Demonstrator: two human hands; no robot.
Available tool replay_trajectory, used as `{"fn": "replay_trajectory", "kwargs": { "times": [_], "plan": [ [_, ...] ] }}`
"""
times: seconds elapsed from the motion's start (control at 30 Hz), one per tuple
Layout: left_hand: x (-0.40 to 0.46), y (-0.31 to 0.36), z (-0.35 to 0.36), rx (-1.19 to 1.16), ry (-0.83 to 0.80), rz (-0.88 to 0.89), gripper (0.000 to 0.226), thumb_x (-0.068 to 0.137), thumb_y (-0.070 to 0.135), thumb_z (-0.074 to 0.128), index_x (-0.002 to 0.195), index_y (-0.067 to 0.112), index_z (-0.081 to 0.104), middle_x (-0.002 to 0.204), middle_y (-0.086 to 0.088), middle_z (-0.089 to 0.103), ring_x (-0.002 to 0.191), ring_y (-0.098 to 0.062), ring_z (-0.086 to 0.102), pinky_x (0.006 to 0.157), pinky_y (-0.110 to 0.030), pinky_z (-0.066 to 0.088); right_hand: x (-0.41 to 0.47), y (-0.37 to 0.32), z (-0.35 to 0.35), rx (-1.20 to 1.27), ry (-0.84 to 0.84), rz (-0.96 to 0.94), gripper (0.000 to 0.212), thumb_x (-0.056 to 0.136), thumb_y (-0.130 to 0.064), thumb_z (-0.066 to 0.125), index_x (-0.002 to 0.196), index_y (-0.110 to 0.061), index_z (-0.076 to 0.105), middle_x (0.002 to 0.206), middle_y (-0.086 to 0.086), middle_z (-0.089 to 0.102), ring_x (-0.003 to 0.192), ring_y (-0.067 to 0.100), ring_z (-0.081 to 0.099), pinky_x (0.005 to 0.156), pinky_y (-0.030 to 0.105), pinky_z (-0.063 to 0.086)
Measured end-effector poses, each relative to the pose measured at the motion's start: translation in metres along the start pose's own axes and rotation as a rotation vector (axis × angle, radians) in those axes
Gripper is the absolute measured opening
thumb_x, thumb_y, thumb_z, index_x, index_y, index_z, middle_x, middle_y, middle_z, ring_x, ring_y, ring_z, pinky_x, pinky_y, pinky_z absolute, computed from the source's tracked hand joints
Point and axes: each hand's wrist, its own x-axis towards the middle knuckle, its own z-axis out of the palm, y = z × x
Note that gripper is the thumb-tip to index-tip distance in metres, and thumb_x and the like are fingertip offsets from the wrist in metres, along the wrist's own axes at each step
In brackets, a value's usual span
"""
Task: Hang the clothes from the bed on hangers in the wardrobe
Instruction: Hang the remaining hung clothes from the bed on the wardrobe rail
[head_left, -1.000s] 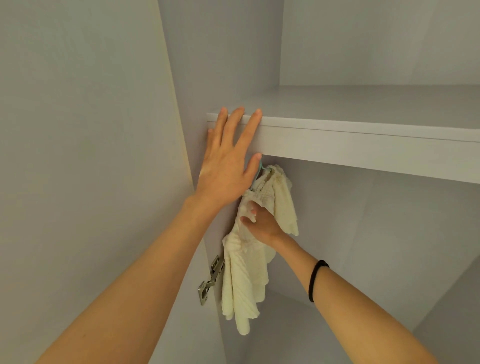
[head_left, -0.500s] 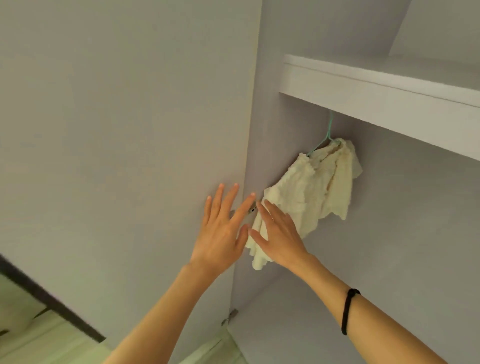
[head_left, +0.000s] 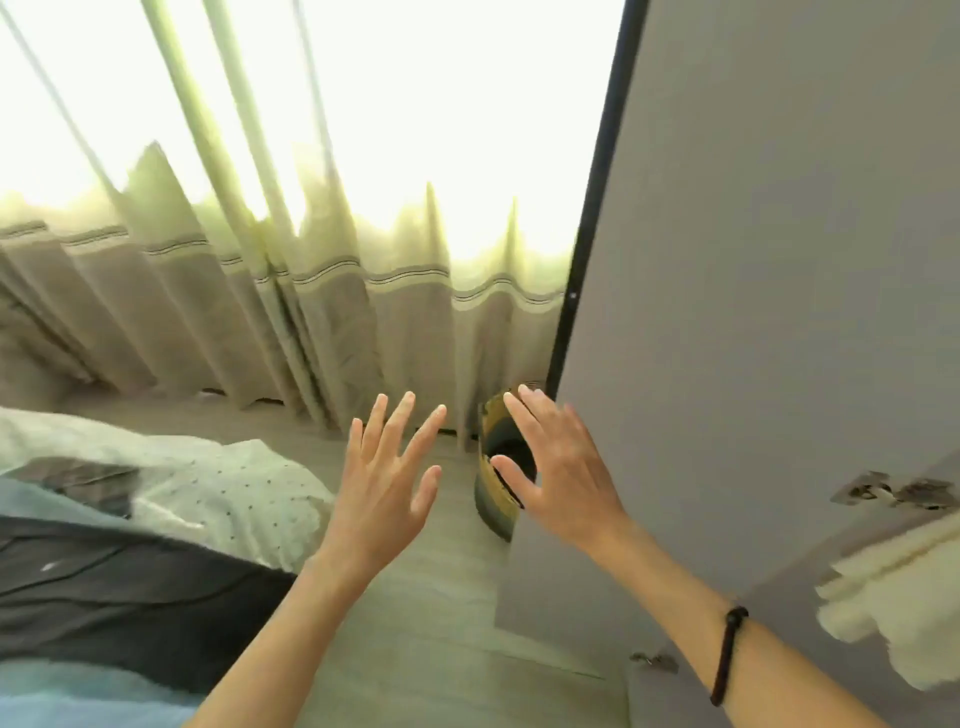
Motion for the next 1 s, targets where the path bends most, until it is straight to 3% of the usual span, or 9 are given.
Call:
{"fn": "replay_trajectory", "kwargs": {
  "times": [0.07, 0.17, 0.23, 0.33, 0.43, 0.6, 0.77, 0.87, 1.0],
  "plan": [
    [-0.031, -0.038, -0.023, 0.065, 0.009, -0.11, 0.059, 0.087, 0.031, 0.045, 0.143, 0.026, 0.027, 0.146, -0.012, 0.032, 0.138, -0.033, 0.018, 0.108, -0.051, 0.018, 0.023, -0.042, 0.022, -0.006, -0.04, -0.096, 0.06, 0.09, -0.048, 0.039, 0.139, -0.013, 0.039, 0.142, 0.01, 0.044, 0.132, 0.027, 0.041, 0.108, 0.046, 0.028],
    [-0.086, -0.096, -0.057, 0.155, -0.012, -0.275, 0.057, 0.086, 0.034, 0.035, 0.142, 0.024, 0.029, 0.146, -0.013, 0.032, 0.136, -0.035, 0.02, 0.112, -0.046, 0.016, 0.047, -0.111, 0.061, -0.002, -0.1, -0.221, 0.066, 0.089, -0.054, 0.031, 0.142, -0.015, 0.035, 0.146, 0.009, 0.037, 0.136, 0.027, 0.033, 0.112, 0.045, 0.021],
    [-0.135, -0.134, -0.076, 0.225, -0.039, -0.389, 0.057, 0.085, 0.035, 0.035, 0.141, 0.024, 0.031, 0.145, -0.013, 0.032, 0.135, -0.035, 0.024, 0.109, -0.049, 0.023, 0.054, -0.159, 0.089, 0.013, -0.147, -0.307, 0.068, 0.089, -0.057, 0.028, 0.144, -0.018, 0.031, 0.149, 0.008, 0.033, 0.139, 0.026, 0.028, 0.113, 0.044, 0.013],
    [-0.21, -0.186, -0.103, 0.285, -0.073, -0.569, 0.055, 0.086, 0.038, 0.033, 0.14, 0.024, 0.033, 0.143, -0.013, 0.038, 0.134, -0.032, 0.026, 0.1, -0.055, 0.037, 0.058, -0.229, 0.137, 0.029, -0.239, -0.427, 0.065, 0.092, -0.053, 0.04, 0.147, -0.023, 0.022, 0.154, 0.003, 0.021, 0.143, 0.022, 0.017, 0.112, 0.036, -0.002],
    [-0.269, -0.23, -0.134, 0.317, -0.083, -0.738, 0.053, 0.085, 0.036, 0.034, 0.136, 0.024, 0.036, 0.137, -0.015, 0.046, 0.13, -0.031, 0.028, 0.094, -0.055, 0.041, 0.062, -0.296, 0.182, 0.062, -0.299, -0.515, 0.065, 0.092, -0.054, 0.04, 0.147, -0.025, 0.022, 0.154, 0.002, 0.02, 0.143, 0.021, 0.015, 0.111, 0.034, -0.005],
    [-0.336, -0.276, -0.172, 0.324, -0.063, -0.912, 0.051, 0.086, 0.034, 0.035, 0.135, 0.022, 0.039, 0.138, -0.014, 0.045, 0.132, -0.033, 0.03, 0.1, -0.053, 0.035, 0.066, -0.393, 0.238, 0.118, -0.39, -0.671, 0.067, 0.092, -0.059, 0.026, 0.148, -0.024, 0.017, 0.155, 0.002, 0.018, 0.144, 0.019, 0.012, 0.112, 0.034, -0.004],
    [-0.385, -0.308, -0.181, 0.267, -0.066, -1.122, 0.053, 0.089, 0.039, 0.028, 0.14, 0.025, 0.033, 0.148, -0.011, 0.031, 0.139, -0.033, 0.022, 0.107, -0.053, 0.027, 0.075, -0.46, 0.284, 0.172, -0.49, -0.804, 0.08, 0.079, -0.063, 0.006, 0.148, -0.023, 0.014, 0.156, 0.001, 0.015, 0.144, 0.018, 0.008, 0.115, 0.038, 0.002],
    [-0.405, -0.325, -0.177, 0.229, -0.062, -1.223, 0.058, 0.089, 0.042, 0.022, 0.143, 0.024, 0.031, 0.15, -0.012, 0.028, 0.14, -0.028, 0.014, 0.11, -0.05, 0.02, 0.09, -0.491, 0.313, 0.137, -0.576, -0.87, 0.071, 0.089, -0.061, 0.017, 0.149, -0.024, 0.008, 0.157, 0.0, 0.01, 0.145, 0.017, 0.003, 0.116, 0.038, -0.001],
    [-0.423, -0.35, -0.175, 0.164, -0.023, -1.417, 0.066, 0.086, 0.052, 0.01, 0.147, 0.026, 0.016, 0.156, -0.005, 0.007, 0.143, -0.023, -0.004, 0.116, -0.042, 0.003, 0.109, -0.537, 0.355, 0.122, -0.658, -0.949, 0.069, 0.092, -0.059, 0.024, 0.149, -0.023, 0.01, 0.156, 0.0, 0.012, 0.144, 0.017, 0.006, 0.116, 0.037, 0.001]
  ]
}}
